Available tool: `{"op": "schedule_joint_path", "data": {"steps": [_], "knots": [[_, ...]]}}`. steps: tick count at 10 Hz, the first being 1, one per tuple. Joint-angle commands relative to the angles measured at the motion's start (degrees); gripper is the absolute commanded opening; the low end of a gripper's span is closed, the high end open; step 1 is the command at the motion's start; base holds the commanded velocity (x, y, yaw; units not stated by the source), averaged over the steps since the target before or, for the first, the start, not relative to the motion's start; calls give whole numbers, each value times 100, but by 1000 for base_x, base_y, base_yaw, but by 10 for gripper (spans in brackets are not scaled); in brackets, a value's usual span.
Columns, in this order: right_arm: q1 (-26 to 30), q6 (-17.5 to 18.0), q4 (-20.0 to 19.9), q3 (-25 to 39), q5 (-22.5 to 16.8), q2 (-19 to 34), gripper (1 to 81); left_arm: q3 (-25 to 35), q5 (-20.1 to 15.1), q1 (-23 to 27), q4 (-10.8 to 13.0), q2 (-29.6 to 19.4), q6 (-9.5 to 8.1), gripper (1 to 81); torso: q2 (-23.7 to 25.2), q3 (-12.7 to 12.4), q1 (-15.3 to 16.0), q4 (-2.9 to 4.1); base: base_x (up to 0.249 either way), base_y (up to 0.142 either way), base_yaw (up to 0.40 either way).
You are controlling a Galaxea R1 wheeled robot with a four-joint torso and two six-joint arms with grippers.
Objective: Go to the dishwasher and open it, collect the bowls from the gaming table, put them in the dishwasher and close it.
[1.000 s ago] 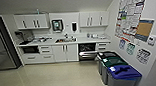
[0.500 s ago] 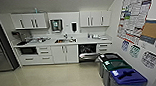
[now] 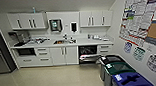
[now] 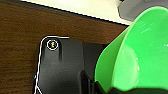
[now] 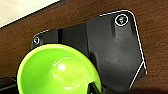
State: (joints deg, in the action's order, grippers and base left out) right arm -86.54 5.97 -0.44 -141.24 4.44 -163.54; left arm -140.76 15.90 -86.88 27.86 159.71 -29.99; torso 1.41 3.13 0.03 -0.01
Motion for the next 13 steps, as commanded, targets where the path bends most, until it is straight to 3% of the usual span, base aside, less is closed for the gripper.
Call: {"op": "schedule_joint_path", "data": {"steps": [1,13], "knots": [[290,-8,35,27,-303,65,10,66,-122,220,89,-70,19,10,0,0,0,0,195,0,0],[299,-8,35,19,-303,55,10,66,-114,220,88,-97,19,10,0,0,5,0,181,0,0]]}}
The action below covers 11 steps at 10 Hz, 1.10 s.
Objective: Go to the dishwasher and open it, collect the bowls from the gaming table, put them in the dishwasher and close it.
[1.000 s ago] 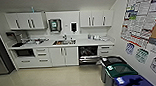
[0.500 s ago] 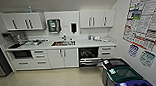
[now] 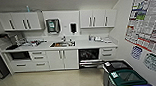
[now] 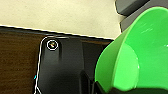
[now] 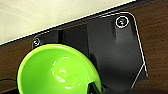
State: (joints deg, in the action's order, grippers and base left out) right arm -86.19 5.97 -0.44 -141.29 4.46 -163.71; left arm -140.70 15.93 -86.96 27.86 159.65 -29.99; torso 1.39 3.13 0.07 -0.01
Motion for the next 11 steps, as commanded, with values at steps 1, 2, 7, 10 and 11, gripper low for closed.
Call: {"op": "schedule_joint_path", "data": {"steps": [1,2,7,10,11], "knots": [[263,-8,35,24,-306,64,10,60,-126,227,89,-82,19,10,0,0,0,0,149,0,0],[255,-8,35,15,-306,72,10,60,-117,226,106,-90,19,10,0,0,0,0,147,0,0],[255,-8,36,6,-297,72,10,60,-117,226,88,-90,19,10,0,0,-2,0,135,27,0],[247,-8,44,6,-297,64,10,60,-117,219,88,-91,19,10,0,2,2,0,133,73,0],[247,-8,44,6,-297,64,10,60,-126,227,88,-82,19,10,0,2,2,0,133,76,0]]}}
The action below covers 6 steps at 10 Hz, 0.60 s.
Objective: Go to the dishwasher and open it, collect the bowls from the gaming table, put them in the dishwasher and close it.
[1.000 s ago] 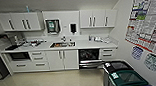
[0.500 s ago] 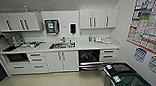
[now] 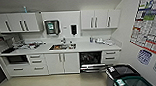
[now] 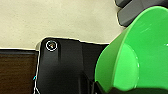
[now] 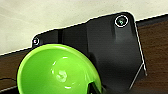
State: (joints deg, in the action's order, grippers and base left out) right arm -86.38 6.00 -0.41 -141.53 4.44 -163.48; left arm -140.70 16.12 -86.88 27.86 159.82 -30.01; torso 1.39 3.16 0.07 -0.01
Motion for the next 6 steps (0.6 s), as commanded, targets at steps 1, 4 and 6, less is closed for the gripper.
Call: {"op": "schedule_joint_path", "data": {"steps": [1,4,6], "knots": [[274,-11,41,30,-294,41,10,60,-135,220,88,-99,22,10,0,0,0,0,133,76,0],[275,-11,41,30,-294,41,10,60,-135,220,106,-99,22,10,6,-5,-7,0,133,76,0],[275,-11,41,39,-294,32,10,60,-135,211,89,-108,22,10,-2,0,2,0,133,74,0]]}}
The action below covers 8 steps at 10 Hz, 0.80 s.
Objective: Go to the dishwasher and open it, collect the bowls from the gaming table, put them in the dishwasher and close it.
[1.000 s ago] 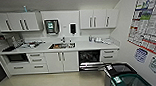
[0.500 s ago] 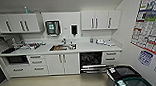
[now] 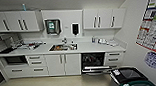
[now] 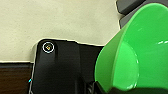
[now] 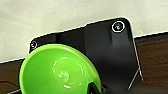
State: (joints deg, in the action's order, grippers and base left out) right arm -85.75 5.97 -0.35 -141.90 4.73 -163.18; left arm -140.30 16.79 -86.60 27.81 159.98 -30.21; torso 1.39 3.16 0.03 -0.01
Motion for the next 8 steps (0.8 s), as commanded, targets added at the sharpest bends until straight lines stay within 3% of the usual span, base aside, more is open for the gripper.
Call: {"op": "schedule_joint_path", "data": {"steps": [1,8], "knots": [[211,-8,35,67,-324,2,10,20,-202,183,94,-123,41,10,0,0,2,0,133,70,0],[202,-8,35,49,-332,-6,10,20,-202,183,93,-115,41,10,2,0,-3,0,144,53,0]]}}
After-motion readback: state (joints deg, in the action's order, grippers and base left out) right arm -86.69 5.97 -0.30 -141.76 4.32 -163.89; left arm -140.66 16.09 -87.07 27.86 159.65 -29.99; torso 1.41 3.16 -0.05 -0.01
